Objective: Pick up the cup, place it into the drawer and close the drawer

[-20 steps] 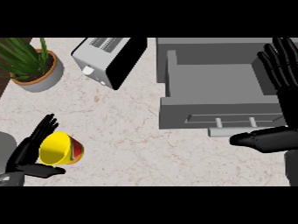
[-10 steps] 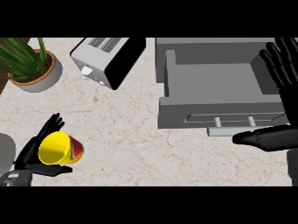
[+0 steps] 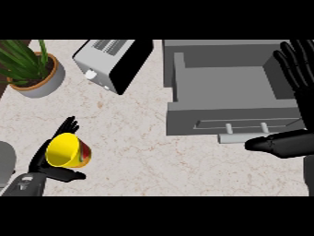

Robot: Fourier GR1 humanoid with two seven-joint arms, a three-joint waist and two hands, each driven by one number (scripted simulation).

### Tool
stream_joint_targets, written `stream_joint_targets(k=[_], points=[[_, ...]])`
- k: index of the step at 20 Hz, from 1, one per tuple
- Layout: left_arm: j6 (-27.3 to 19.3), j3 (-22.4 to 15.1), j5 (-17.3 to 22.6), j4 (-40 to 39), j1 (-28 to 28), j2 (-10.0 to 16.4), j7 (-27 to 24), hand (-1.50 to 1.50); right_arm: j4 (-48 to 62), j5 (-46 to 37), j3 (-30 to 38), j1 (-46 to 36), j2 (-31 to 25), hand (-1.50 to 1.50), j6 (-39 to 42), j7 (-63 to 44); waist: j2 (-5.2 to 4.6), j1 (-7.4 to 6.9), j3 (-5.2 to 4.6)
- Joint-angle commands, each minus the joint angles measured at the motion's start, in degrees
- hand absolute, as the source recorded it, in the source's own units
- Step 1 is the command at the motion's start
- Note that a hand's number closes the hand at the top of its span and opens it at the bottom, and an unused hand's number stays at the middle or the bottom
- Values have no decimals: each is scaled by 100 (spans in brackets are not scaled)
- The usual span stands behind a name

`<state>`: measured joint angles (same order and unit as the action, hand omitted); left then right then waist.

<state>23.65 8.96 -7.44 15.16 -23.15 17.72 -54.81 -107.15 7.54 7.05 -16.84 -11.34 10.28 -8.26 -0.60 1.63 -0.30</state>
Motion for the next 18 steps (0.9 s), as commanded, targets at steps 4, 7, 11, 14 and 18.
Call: stream_joint_targets(k=[4,7,11,14,18], points=[[1519,-74,140,13,-204,-103,-582,150,72,-47,-18,131,32,-150,52,193,9,-25,4],[566,-144,32,414,69,-334,-1357,150,103,-119,30,-115,-89,-150,-38,-74,13,-71,-4],[-604,6,2,553,30,-277,-1593,150,152,-74,3,-15,-41,-150,34,48,10,-65,4],[18,175,282,498,-43,-385,-1758,150,210,-78,66,-79,-14,-150,-41,81,-1,-38,0],[-734,671,792,652,-267,-790,-1513,150,221,-33,80,-71,7,-150,-30,106,10,-63,7]])
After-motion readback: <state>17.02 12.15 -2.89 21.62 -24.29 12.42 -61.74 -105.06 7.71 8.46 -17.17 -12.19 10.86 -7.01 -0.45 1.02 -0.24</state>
